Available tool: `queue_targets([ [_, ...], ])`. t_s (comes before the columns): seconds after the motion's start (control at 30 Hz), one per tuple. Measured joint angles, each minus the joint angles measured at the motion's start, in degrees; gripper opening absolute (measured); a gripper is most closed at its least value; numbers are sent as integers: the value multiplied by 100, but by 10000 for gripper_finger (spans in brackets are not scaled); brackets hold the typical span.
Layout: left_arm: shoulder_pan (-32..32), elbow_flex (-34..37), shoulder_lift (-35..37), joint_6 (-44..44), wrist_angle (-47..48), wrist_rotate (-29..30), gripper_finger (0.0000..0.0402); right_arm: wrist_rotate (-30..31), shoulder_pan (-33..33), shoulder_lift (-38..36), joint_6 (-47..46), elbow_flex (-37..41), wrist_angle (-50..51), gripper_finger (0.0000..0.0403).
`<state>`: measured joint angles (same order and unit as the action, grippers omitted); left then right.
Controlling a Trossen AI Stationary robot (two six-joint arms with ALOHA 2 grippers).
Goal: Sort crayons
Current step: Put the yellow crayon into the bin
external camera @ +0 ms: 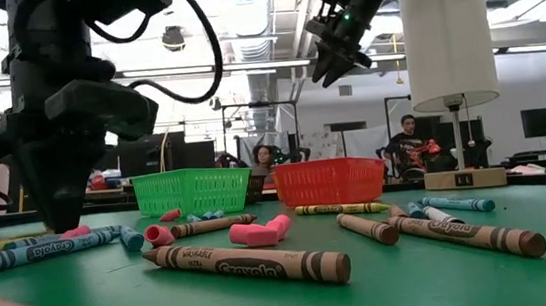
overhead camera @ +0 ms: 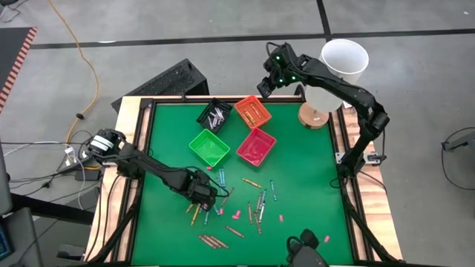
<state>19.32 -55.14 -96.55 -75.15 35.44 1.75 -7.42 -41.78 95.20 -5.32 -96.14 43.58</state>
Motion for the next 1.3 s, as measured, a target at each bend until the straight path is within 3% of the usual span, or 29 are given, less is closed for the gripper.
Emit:
queue_targets([
  [0.27, -611, -122, 1105, 372, 16, 997, 2, -572, 0, -315, -81, 2, -338, 152],
  [0.4, -961, -133, 1799, 780, -153, 1871, 2, -1065, -37, -681, -130, 2, -516, 152],
  [0.6, -1475, -137, 2732, 2538, -1567, 3399, 3, -1350, 20, -1255, -361, 0, -628, 152],
  [0.7, -1745, -137, 2988, 3839, -2719, 3658, 8, -1378, 151, -1477, -367, 0, -630, 152],
  [0.8, -2068, -144, 3128, 4872, -3905, 3451, 9, -1383, 360, -1607, -369, 0, -637, 152],
  [0.9, -2416, -145, 3143, 5360, -4670, 2977, 10, -1383, 662, -1628, -371, 0, -637, 152],
  [1.1, -3079, -146, 3077, 5603, -5474, 1771, 10, -1375, 1367, -1470, -497, 0, -798, 152],
  [1.3, -3500, -146, 3079, 5691, -5968, 1025, 11, -1379, 1836, -1212, -569, 2, -1529, 154],
])
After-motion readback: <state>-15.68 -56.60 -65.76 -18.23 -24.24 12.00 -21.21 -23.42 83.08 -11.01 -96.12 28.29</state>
